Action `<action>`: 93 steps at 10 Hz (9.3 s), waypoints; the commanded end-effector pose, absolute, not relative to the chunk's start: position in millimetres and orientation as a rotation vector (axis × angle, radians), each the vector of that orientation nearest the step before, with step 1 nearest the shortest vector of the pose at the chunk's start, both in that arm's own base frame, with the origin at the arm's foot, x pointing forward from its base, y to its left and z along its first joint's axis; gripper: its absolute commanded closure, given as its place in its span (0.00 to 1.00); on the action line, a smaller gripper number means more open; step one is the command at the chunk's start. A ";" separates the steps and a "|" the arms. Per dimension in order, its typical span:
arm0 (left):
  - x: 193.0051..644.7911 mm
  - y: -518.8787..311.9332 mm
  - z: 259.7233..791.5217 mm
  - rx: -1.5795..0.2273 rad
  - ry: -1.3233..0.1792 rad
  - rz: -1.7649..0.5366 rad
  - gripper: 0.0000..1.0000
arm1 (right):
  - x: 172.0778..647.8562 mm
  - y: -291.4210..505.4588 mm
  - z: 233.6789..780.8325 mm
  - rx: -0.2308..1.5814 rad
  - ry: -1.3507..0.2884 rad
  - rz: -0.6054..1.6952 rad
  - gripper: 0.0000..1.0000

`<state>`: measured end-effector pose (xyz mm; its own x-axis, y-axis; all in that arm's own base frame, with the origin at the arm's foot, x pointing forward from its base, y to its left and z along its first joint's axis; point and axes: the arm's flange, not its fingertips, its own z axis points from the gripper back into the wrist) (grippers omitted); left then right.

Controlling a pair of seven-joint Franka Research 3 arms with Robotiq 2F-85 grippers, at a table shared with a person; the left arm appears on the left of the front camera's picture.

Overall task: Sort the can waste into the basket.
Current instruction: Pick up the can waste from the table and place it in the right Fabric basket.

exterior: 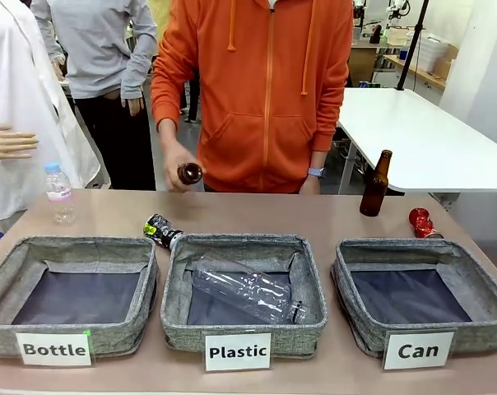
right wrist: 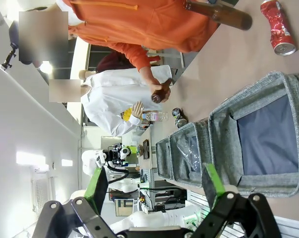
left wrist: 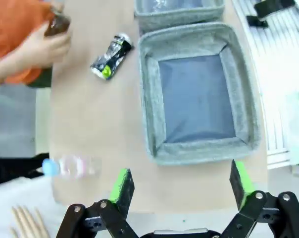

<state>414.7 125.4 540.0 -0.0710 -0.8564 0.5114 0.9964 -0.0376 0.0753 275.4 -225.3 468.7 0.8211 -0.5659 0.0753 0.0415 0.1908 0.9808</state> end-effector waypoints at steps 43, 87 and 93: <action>609.9 -199.0 400.6 0.037 -0.131 -1.951 0.00 | 275.3 -227.0 470.6 1.320 -0.491 -0.426 0.00; 411.6 142.1 590.5 -0.315 -0.223 -1.597 1.00 | 275.3 -227.0 470.6 1.320 -0.491 -0.426 0.00; 400.6 234.1 590.8 -0.497 -0.453 -1.513 1.00 | 275.3 -227.0 470.6 1.320 -0.491 -0.426 0.00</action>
<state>392.9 238.8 587.0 0.0382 -0.8336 0.5511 0.9991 0.0207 -0.0378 275.8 -226.2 470.2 0.8216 -0.5648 0.0772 0.0407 0.1932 0.9803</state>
